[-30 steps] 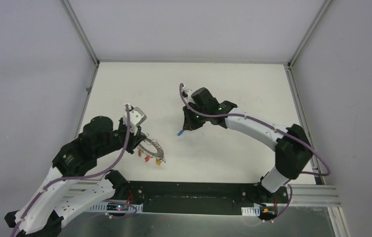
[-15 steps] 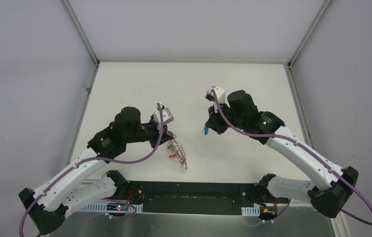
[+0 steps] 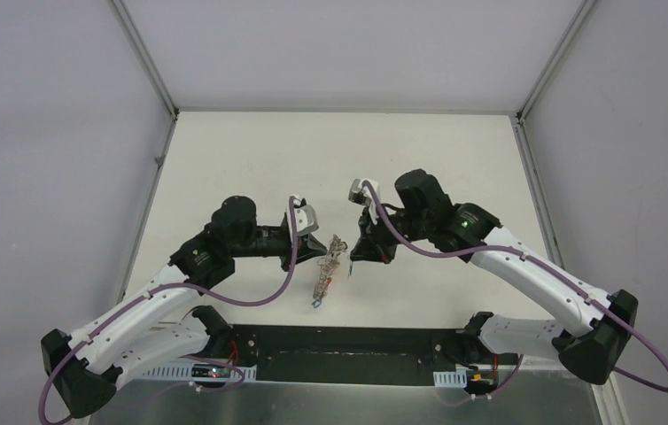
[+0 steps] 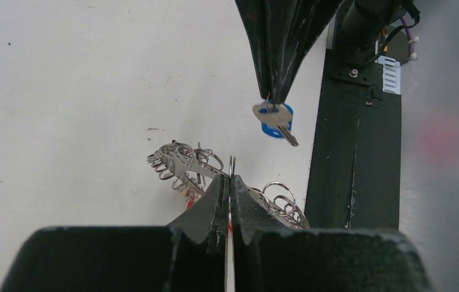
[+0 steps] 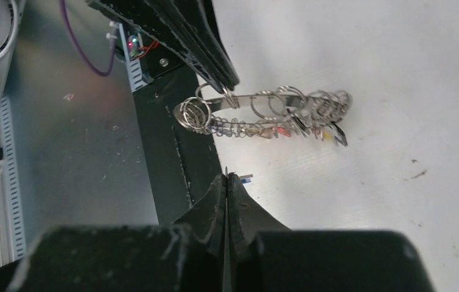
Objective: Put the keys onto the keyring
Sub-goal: Insert the key onto the keyring.
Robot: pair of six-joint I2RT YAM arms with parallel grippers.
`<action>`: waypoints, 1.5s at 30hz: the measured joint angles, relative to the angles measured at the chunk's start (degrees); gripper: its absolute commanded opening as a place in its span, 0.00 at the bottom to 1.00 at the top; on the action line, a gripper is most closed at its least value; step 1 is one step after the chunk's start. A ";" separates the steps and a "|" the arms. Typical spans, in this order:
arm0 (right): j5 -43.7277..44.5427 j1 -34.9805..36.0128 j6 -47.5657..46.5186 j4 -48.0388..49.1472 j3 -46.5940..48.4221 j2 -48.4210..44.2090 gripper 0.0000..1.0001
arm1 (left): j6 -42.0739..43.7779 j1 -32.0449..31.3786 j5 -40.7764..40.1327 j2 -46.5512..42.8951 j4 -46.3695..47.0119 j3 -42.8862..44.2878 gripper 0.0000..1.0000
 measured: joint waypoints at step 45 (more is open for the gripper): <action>3.69 4.94 1.84 2.10 3.58 6.71 0.00 | -1.57 -2.51 0.72 -0.76 5.40 -2.40 0.00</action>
